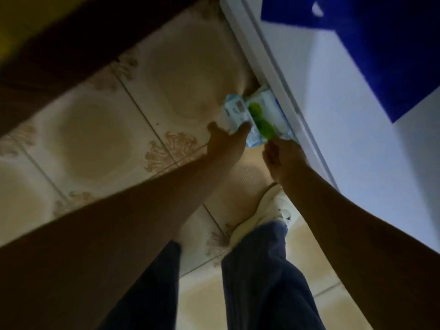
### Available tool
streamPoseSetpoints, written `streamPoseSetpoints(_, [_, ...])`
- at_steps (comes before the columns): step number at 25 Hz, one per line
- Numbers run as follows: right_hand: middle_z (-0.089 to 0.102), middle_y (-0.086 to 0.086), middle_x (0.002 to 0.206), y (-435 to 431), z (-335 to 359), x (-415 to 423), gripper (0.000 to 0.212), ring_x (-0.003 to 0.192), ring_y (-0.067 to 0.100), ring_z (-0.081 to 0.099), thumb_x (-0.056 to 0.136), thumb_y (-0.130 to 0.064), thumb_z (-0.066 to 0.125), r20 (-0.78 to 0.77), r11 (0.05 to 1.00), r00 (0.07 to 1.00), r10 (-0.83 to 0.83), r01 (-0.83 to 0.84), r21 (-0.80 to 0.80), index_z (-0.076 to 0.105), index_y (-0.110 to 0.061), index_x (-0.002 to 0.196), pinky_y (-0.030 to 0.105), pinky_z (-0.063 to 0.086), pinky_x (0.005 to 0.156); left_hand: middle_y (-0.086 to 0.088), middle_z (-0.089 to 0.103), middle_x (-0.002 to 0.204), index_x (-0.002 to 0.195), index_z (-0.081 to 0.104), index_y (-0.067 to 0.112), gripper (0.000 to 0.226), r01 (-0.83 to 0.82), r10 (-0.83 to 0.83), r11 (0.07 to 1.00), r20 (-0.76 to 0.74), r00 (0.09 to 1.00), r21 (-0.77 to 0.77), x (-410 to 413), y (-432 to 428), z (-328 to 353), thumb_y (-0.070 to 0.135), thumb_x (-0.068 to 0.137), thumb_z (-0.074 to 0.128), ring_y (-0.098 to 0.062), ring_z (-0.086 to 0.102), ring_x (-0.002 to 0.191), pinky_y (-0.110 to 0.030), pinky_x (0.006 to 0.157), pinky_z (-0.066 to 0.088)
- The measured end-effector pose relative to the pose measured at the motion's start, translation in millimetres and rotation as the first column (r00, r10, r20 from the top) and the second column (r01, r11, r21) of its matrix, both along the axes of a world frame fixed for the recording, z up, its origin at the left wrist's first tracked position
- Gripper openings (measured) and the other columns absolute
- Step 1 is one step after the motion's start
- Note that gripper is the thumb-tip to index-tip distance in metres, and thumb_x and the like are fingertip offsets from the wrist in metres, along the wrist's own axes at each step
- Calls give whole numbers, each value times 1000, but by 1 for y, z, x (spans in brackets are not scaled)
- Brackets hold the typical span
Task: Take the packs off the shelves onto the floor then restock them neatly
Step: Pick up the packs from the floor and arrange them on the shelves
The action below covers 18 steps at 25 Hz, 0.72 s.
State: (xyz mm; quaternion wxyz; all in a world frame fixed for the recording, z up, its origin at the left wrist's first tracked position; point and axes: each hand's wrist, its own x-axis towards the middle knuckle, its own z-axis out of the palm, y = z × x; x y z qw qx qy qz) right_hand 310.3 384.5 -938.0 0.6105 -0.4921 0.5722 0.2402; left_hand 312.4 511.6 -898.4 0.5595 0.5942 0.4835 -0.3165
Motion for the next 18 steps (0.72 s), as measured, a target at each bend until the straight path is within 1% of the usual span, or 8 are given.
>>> streamPoseSetpoints(2, [71, 8, 93, 7, -28, 4, 57, 68, 12, 71, 83, -8, 72, 134, 996, 988, -72, 64, 61, 48, -10, 134, 24, 55, 60, -6, 54, 117, 137, 29, 10, 71, -67, 68, 997, 29, 997, -31, 26, -14, -46, 37, 85, 69, -24, 59, 106, -40, 92, 52])
streamPoseSetpoints(6, [60, 8, 78, 18, -10, 1, 39, 54, 11, 57, 83, -13, 73, 152, 998, 988, -7, 17, -63, 55, -13, 117, 23, 53, 55, -20, 59, 120, 128, 43, 4, 57, -48, 48, 999, -4, 999, -1, 16, -2, -62, 21, 81, 71, -37, 62, 107, -53, 91, 52])
streamPoseSetpoints(10, [66, 8, 83, 46, 90, -26, 34, 63, 18, 63, 82, -15, 75, 93, 953, 964, 250, -228, -198, 52, -21, 106, 36, 56, 62, -11, 64, 99, 113, 50, 1, 40, -3, 2, 1000, 30, 1000, 15, -18, 39, 42, 10, 81, 73, -25, 66, 83, -28, 61, 55])
streamPoseSetpoints(12, [67, -2, 87, 61, 166, -38, 31, 74, 15, 68, 83, -19, 74, 186, 912, 917, 353, -292, -288, 50, -25, 103, 39, 59, 66, -7, 66, 95, 112, 51, 2, 37, -6, 7, 1000, 82, 997, -21, -25, 55, 115, 6, 81, 72, -15, 65, 77, -20, 52, 54])
streamPoseSetpoints(13, [66, -10, 88, 67, 209, -40, 30, 77, 8, 67, 85, -23, 73, 249, 855, 852, 461, -351, -381, 49, -27, 103, 34, 60, 64, -10, 67, 100, 115, 52, 0, 38, -14, 19, 999, 113, 993, -44, -25, 61, 154, 5, 82, 71, -16, 66, 78, -20, 51, 54])
streamPoseSetpoints(15, [64, -16, 89, 72, 304, -45, 29, 75, 0, 64, 86, -35, 69, 284, 615, 594, 753, -480, -626, 50, -26, 105, 21, 53, 57, -11, 67, 102, 115, 54, 5, 31, -48, 65, 993, 159, 985, -106, -22, 73, 247, 5, 86, 65, -18, 67, 81, -22, 52, 54])
streamPoseSetpoints(17, [63, -4, 92, 73, 387, -45, 34, 78, 10, 59, 82, -43, 68, 195, 302, 283, 939, -411, -860, 57, -16, 100, 25, 45, 63, -6, 64, 96, 110, 55, 13, 19, -80, 109, 984, 182, 977, -162, -21, 81, 337, 10, 91, 57, -18, 64, 80, -26, 57, 51])
streamPoseSetpoints(18, [61, 3, 94, 72, 434, -44, 37, 83, 16, 55, 78, -44, 69, 146, 197, 178, 973, -319, -927, 58, -13, 96, 29, 41, 69, -5, 63, 96, 111, 54, 14, 19, -65, 101, 982, 199, 975, -179, -21, 85, 388, 12, 93, 55, -17, 62, 79, -28, 61, 51])
